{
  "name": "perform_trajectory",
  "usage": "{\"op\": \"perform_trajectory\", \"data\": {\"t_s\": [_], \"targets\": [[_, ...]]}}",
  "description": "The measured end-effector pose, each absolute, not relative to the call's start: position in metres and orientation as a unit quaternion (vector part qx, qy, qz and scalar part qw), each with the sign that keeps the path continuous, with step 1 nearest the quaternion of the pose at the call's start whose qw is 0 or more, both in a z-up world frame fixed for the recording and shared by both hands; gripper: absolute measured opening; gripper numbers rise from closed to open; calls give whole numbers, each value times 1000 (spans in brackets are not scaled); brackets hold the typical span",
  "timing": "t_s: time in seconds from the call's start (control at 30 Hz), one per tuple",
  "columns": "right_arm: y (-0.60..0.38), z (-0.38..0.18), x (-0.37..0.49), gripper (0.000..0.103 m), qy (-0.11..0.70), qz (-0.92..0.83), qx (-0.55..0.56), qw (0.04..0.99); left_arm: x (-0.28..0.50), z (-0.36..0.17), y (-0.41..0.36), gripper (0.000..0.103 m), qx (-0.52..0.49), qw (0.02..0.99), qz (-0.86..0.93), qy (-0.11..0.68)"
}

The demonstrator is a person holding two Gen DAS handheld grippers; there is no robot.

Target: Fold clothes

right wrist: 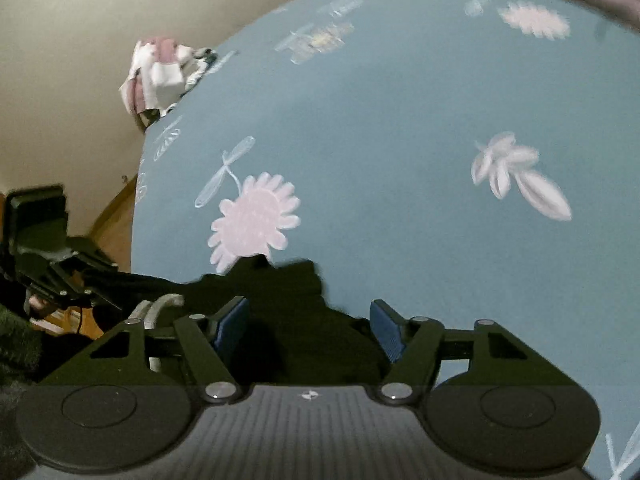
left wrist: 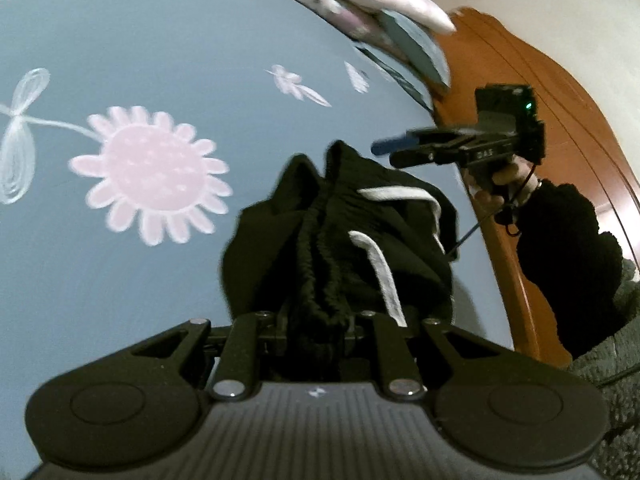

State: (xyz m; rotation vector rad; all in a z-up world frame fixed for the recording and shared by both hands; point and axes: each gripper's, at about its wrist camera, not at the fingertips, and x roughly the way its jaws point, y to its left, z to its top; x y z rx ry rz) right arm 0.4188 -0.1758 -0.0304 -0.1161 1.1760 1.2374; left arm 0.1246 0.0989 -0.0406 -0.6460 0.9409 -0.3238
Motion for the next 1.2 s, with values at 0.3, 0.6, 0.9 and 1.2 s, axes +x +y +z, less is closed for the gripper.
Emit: {"op": "perform_trajectory", "data": {"t_s": [0.3,0.6,0.9,1.2], "targets": [[-174,-69,414,69,544,590,52,594,124,-17,120,15,-269,859,-104,423],[-209,-15,356,26,496,567,9,658,152,-23,128,16,-237,859,-118,438],[-209,4,271,33,498,547,14,673,210,-27,126,16,-155,861,-194,445],[-185,-14,254,56,518,449,47,726,232,-50,136,16,-163,833,-255,464]]}}
